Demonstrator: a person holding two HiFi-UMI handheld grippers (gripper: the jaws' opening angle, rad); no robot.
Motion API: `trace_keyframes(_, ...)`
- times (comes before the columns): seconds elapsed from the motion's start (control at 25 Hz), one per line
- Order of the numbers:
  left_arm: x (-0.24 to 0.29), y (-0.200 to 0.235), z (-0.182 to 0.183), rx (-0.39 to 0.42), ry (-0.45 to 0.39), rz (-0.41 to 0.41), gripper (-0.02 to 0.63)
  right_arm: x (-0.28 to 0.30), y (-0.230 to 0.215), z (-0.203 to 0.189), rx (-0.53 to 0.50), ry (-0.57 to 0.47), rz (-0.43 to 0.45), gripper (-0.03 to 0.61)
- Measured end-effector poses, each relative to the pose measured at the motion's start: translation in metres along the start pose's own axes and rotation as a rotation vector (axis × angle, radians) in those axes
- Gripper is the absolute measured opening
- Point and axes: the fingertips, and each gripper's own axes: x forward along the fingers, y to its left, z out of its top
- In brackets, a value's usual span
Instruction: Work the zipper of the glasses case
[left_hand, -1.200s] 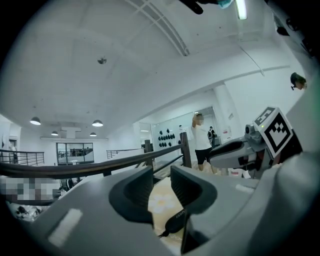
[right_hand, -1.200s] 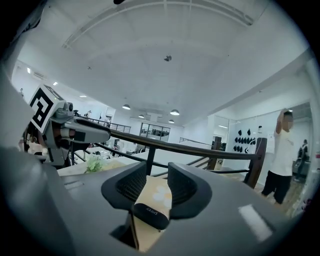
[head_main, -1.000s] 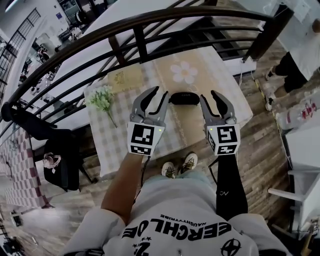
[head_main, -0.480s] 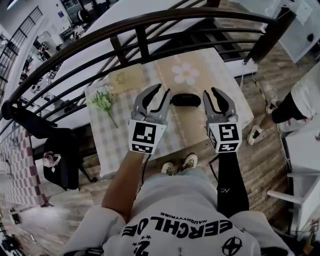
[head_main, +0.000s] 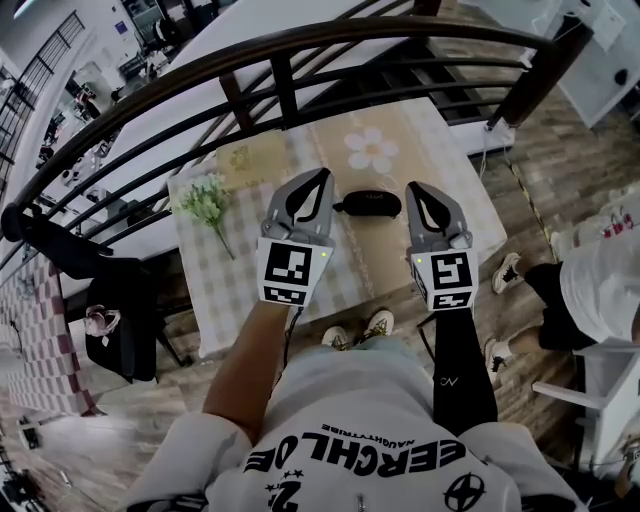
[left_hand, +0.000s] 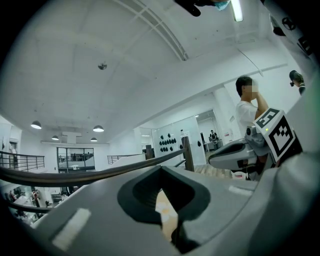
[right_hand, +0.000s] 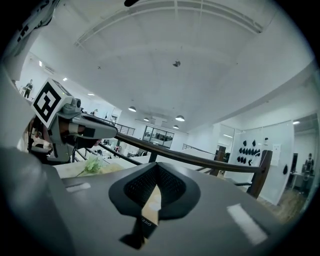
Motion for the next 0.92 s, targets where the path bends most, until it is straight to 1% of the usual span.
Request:
trace_keyframes(0.24,0.0023,0.002,0.0013,-0.021,-0.006,-0.005,0.097,0.0012,-0.0028,0.002,0.017,-0.003,-0.007,0.028)
trace_keyframes(0.92,0.0054,-0.0048,0.0084,0.0,-0.017,-0.039,0.097,-0.0031,-0.0026,0.0038,0.011,0.0,-0.015,0.028)
